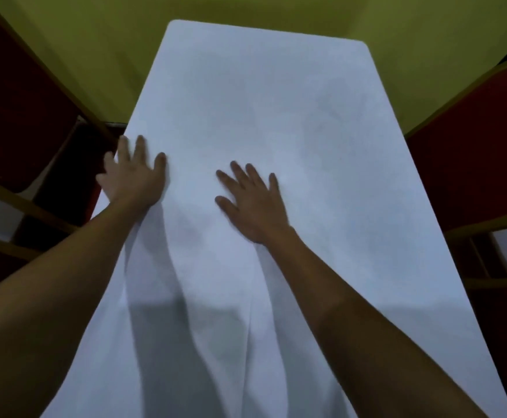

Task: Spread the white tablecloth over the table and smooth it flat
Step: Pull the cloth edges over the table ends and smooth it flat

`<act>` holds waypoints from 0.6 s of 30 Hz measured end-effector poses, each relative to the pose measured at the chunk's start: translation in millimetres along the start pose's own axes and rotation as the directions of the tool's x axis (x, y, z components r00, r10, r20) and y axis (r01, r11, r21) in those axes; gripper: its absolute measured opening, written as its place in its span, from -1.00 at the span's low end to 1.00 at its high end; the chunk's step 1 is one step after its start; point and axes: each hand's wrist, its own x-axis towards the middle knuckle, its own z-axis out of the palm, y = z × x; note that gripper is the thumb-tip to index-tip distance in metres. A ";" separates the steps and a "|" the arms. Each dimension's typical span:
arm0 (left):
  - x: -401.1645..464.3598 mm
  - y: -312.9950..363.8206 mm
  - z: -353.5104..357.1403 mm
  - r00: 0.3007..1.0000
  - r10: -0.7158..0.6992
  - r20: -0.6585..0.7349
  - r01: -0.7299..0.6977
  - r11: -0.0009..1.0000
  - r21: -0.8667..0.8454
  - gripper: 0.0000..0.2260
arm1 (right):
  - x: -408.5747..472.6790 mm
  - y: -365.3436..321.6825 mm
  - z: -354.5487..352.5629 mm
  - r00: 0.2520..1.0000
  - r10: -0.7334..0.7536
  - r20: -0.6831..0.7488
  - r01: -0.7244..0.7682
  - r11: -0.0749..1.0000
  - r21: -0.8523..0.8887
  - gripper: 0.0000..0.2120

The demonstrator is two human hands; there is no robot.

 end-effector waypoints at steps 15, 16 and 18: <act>-101.5 -68.2 -16.8 0.998 -0.066 0.025 0.068 0.993 -0.094 -0.48 | -187.0 154.0 -29.6 0.648 0.750 -0.136 -0.753 0.657 0.036 -0.48; -111.8 -72.9 -17.7 0.997 -0.069 0.031 0.071 0.993 -0.095 -0.48 | -199.8 151.8 -28.3 0.548 0.825 -0.137 -0.824 0.561 0.077 -0.48; -131.6 -79.9 -18.3 0.997 -0.082 0.016 0.083 0.991 -0.107 -0.48 | -217.5 145.7 -30.1 0.335 0.937 -0.102 -0.919 0.348 0.187 -0.46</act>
